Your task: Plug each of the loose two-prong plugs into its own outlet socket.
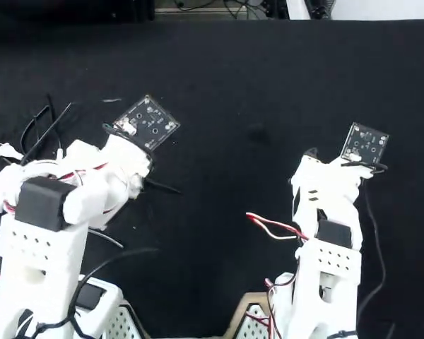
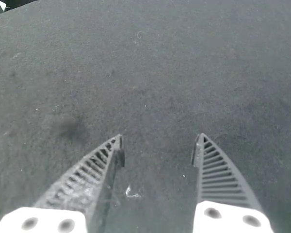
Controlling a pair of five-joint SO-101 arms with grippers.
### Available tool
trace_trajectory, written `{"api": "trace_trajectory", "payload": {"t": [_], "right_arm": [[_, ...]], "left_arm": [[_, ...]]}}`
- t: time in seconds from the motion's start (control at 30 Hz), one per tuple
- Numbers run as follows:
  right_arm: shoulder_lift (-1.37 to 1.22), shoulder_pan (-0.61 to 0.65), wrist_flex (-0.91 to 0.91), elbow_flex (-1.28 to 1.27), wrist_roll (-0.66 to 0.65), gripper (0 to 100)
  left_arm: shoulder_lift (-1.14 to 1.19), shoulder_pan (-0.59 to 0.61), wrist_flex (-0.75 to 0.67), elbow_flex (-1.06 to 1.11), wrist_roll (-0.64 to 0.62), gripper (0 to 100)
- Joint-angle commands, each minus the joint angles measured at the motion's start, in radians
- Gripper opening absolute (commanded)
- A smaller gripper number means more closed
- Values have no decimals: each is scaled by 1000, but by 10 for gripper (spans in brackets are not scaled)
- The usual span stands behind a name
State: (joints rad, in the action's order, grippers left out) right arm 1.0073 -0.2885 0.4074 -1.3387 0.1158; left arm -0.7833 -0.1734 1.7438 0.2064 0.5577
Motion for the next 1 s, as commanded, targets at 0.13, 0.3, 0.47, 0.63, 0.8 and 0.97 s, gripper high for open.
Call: {"api": "trace_trajectory", "payload": {"t": [0.13, 0.3, 0.47, 0.63, 0.8, 0.97], "right_arm": [[30, -18, -29, 27, 2, 223], [30, -18, -29, 27, 2, 223], [30, -18, -29, 27, 2, 223], [30, -18, -28, 27, 2, 223], [30, -18, -29, 27, 2, 223], [30, -18, -28, 27, 2, 223]], "left_arm": [[-25, -84, -14, -2, 58, 30], [-25, -295, -14, -12, -78, 30], [-25, -392, -14, 77, -133, 30], [-25, -249, -12, 243, 18, 30], [-25, 54, -18, 349, 275, 30], [-15, 366, -158, 377, 477, 30]]}}
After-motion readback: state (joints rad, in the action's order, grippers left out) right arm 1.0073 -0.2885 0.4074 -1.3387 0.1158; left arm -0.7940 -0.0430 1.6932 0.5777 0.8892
